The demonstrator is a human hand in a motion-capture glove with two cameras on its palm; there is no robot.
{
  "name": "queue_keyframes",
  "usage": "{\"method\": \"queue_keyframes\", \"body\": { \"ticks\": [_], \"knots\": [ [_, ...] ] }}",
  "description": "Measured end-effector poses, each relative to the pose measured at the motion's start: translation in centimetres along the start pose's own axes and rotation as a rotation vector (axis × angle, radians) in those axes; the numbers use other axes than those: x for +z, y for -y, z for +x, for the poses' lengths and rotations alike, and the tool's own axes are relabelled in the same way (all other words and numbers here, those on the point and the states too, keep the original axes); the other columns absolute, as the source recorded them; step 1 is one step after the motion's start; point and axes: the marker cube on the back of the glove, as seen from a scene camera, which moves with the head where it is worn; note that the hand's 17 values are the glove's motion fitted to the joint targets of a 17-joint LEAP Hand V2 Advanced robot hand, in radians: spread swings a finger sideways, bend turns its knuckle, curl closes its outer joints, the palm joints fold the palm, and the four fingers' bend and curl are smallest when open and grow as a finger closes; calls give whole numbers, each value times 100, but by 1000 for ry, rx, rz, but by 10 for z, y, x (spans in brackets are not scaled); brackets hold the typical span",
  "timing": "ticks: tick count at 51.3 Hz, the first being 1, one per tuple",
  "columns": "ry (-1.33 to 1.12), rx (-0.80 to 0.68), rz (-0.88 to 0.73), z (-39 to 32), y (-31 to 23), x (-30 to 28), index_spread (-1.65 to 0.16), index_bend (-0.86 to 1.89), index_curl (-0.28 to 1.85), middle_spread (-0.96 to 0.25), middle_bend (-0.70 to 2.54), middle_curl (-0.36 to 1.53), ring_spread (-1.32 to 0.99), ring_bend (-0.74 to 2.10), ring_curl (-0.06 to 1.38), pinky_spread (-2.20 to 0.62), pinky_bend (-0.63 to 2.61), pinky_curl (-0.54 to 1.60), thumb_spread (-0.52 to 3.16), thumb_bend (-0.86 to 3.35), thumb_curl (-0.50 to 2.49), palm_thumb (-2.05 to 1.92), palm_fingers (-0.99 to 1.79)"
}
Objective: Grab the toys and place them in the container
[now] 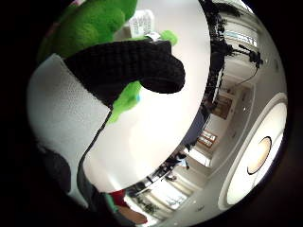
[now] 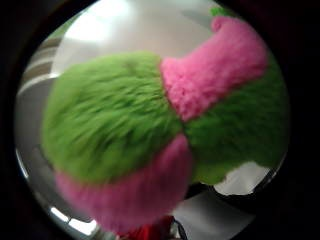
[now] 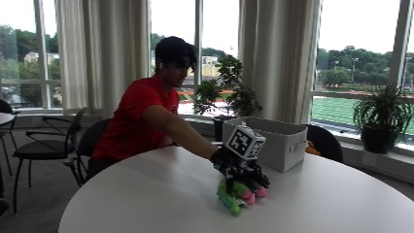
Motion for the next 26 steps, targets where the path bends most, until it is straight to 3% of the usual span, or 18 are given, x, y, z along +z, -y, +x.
{"method": "queue_keyframes", "body": {
  "ticks": [8, 13, 17, 26],
  "knots": [
    [36, 6, -23, 7, 0, 1, -38, 16, 18, -1, 7, 21, 5, 18, 21, 10, 144, 40, 88, -7, 31, -6, -24],
    [37, 24, -46, 9, -1, -3, -43, 40, 26, -3, 10, 20, 5, 16, 19, 8, 134, 38, 91, -5, 30, -3, -4],
    [38, 30, -58, 10, -3, -6, -44, 61, 34, -7, 14, 19, 4, 23, 20, 5, 124, 34, 97, -1, 31, 2, 17],
    [80, 41, -30, 13, -10, -5, -42, 79, 43, -18, 18, 20, -14, 44, 25, -10, 113, 29, 112, 4, 32, 16, 47]
  ]
}}
